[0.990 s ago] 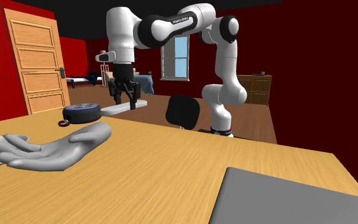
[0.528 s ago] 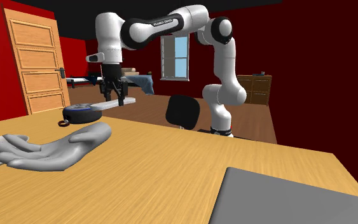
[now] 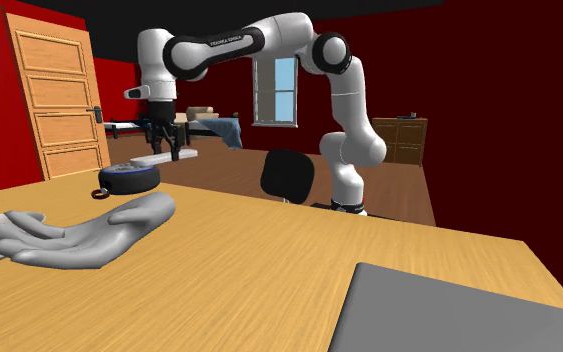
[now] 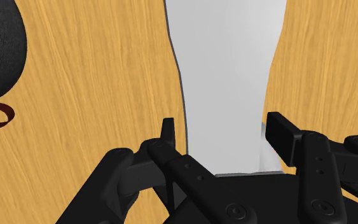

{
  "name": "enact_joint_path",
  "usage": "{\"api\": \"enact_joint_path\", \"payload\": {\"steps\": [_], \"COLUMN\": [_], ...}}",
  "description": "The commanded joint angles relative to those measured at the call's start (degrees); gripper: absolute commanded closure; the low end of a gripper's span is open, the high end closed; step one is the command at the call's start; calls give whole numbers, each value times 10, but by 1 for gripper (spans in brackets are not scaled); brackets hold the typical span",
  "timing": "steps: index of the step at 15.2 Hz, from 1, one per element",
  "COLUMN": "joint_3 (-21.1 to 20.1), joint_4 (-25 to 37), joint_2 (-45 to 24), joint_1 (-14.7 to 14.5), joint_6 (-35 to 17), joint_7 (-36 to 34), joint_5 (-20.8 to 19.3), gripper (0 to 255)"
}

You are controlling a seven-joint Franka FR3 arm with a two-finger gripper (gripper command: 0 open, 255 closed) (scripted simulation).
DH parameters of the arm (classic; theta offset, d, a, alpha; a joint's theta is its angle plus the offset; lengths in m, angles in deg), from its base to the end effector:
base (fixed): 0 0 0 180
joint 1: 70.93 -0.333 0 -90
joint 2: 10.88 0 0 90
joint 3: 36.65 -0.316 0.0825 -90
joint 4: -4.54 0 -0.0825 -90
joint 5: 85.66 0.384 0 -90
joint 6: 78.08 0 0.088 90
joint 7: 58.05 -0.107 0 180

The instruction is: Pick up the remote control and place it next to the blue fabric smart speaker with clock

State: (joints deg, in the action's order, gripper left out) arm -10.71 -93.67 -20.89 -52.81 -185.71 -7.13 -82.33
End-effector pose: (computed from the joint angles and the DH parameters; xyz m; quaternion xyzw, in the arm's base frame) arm 0.4529 -0.4104 0.4902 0.9985 0.0543 -0.0050 0.0098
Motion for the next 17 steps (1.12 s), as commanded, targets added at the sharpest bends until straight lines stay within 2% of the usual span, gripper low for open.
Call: {"api": "enact_joint_path", "payload": {"steps": [1, 8, 17], "joint_3": [10, 24, 20], "joint_4": [38, 195, 133], "joint_2": [-31, -149, -155], "joint_1": [22, 112, 107], "joint_6": [10, 61, -5], "joint_7": [34, 127, 131], "joint_5": [16, 73, 78], "gripper": [255, 255, 255]}}
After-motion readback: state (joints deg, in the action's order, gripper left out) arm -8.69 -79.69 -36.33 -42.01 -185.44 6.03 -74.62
